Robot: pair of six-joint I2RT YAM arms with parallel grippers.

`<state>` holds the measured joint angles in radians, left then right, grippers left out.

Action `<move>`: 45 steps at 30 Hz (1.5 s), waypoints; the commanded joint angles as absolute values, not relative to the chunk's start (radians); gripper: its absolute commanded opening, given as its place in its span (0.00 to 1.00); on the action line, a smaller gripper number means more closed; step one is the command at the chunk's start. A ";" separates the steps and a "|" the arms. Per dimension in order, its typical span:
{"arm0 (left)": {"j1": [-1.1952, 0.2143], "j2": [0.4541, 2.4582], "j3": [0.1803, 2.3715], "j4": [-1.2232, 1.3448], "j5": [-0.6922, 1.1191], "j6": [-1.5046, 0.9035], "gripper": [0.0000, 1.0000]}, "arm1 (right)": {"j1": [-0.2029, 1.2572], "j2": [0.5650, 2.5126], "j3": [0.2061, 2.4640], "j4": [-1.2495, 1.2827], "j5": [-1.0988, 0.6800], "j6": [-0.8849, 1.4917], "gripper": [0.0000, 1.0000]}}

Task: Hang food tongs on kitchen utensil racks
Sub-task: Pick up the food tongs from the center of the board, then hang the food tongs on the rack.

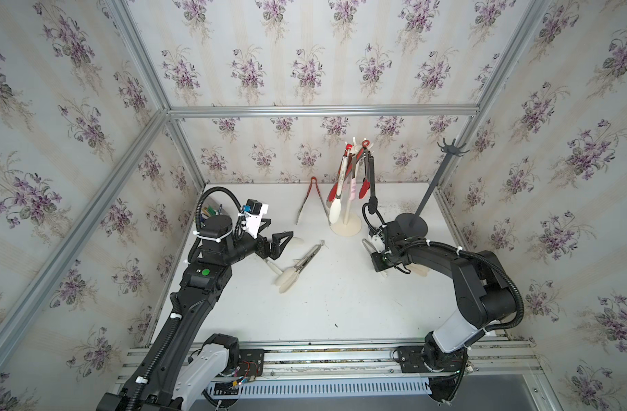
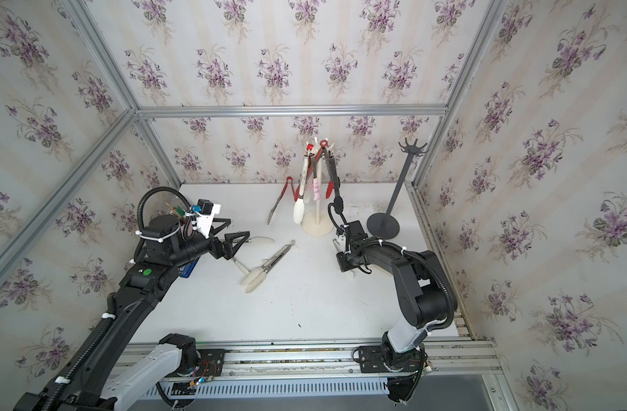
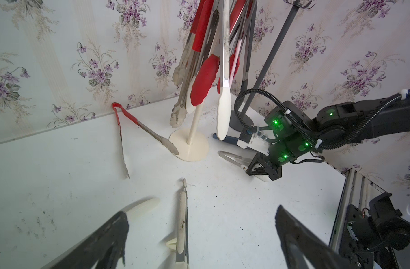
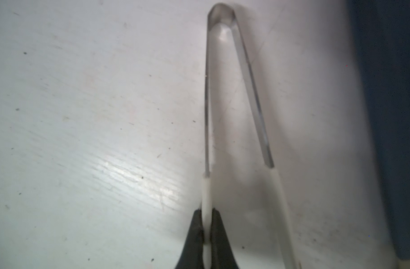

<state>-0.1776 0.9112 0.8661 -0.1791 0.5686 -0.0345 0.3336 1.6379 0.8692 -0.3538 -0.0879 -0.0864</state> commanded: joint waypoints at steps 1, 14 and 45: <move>-0.179 0.887 0.860 -0.094 0.536 -0.031 0.99 | 0.334 1.588 0.877 -0.385 -0.095 -0.088 0.00; -0.250 0.898 0.888 0.046 0.533 -0.010 0.99 | 0.334 1.245 0.883 -0.519 -0.216 0.000 0.00; -0.293 0.937 0.897 0.106 0.561 -0.039 0.99 | 0.141 1.096 1.287 -0.452 -0.718 -0.121 0.00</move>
<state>-0.2924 0.9440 0.8997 0.0734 0.5549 -0.0349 0.1753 1.0691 1.2659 -0.5468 -0.5987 -0.0933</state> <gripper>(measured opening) 0.993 0.052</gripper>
